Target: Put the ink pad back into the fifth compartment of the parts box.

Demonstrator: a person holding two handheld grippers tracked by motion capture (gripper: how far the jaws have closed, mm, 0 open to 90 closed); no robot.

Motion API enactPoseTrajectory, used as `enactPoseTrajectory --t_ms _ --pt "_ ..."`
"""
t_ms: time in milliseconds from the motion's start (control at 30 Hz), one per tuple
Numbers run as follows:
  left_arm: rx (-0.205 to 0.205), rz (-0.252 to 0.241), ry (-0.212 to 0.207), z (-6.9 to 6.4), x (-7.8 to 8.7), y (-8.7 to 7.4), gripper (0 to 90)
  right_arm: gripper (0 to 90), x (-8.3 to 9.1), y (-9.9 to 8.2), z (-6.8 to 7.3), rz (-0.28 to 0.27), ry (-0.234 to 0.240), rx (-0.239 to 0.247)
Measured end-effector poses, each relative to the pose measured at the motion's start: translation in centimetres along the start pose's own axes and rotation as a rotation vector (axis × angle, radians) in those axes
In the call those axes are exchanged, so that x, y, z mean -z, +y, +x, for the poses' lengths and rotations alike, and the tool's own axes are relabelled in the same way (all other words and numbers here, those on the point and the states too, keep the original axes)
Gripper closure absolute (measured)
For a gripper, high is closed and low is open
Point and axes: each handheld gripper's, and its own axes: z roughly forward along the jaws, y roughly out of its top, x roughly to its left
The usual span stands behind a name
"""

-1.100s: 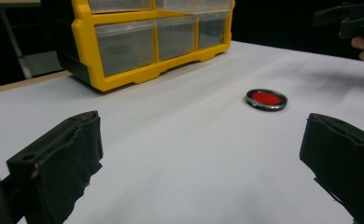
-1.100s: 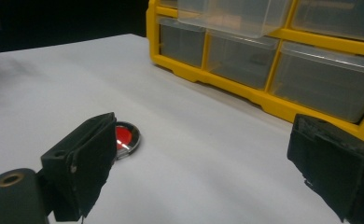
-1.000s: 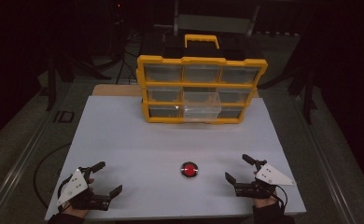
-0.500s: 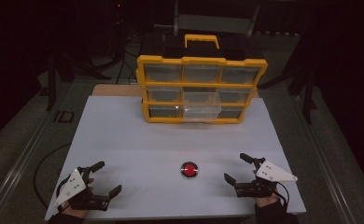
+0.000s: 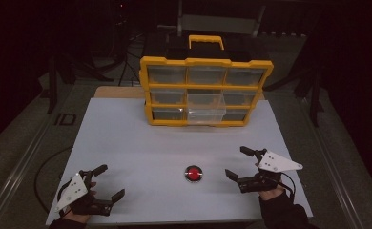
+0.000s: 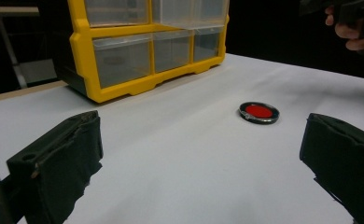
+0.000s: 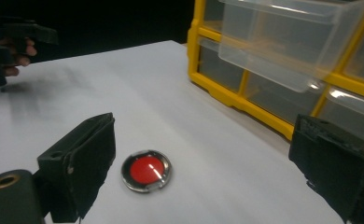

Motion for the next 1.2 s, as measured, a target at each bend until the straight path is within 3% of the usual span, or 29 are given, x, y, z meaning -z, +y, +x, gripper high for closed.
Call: enactPoseTrajectory --t_ms 267,500,800,1200 --pt "0.008 -0.003 -0.005 0.0 0.0 0.0 0.3 7.5 -1.8 1.7 0.1 -0.001 0.048 0.037" --pt "0.005 -0.005 -0.007 -0.1 0.0 0.1 0.3 7.5 -3.7 2.4 0.1 0.027 0.104 0.036" --pt "0.011 -0.009 -0.016 -0.2 0.0 0.1 0.3 7.5 -6.3 2.5 0.6 0.083 0.176 0.043" --pt "0.01 -0.013 -0.02 -0.2 0.0 0.2 0.3 7.5 -9.1 1.8 1.4 0.127 0.233 0.041"
